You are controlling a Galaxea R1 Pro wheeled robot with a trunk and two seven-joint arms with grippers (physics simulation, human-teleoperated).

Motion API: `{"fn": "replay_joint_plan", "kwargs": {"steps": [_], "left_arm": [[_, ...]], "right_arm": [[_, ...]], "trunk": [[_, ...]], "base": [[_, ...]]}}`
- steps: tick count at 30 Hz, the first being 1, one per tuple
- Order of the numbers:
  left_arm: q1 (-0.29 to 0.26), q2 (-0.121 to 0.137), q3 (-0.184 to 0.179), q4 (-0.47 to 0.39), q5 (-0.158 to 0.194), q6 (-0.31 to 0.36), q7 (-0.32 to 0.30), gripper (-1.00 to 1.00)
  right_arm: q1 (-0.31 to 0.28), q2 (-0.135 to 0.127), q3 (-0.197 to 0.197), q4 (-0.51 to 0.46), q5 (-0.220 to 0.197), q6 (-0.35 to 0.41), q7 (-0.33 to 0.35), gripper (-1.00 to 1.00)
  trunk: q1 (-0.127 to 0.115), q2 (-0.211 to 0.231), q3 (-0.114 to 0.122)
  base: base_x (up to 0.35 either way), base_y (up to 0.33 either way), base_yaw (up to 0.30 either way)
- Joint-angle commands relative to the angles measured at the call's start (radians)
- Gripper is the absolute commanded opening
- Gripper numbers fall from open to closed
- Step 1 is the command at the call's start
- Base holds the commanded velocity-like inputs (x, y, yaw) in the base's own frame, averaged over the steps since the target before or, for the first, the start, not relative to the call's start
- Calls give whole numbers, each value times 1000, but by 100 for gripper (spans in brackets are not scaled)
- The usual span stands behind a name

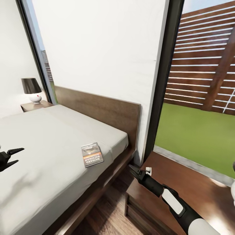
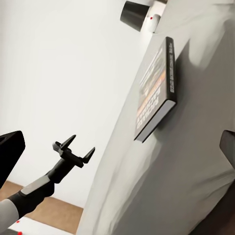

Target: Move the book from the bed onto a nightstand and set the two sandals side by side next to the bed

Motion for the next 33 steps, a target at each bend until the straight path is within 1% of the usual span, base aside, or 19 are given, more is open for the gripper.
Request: {"fn": "replay_joint_plan", "kwargs": {"steps": [1, 8, 23, 33], "left_arm": [[-1, 0, 8, 1, -6, 6, -2, 100], [-1, 0, 8, 1, -6, 6, -2, 100], [-1, -2, 8, 1, -6, 7, -2, 100], [-1, -9, 8, 1, -6, 8, -2, 100]], "right_arm": [[-1, -1, 3, 0, -10, 8, 0, 100], [-1, -1, 3, 0, -9, 8, -1, 100], [-1, -1, 2, 0, -10, 8, 0, 100], [-1, -1, 2, 0, -9, 7, -1, 100]], "trunk": [[0, 0, -1], [0, 0, -1], [0, 0, -1], [0, 0, -1]], "base": [[-1, 10, 94], [0, 4, 172], [0, 0, 228], [0, 0, 213]]}}
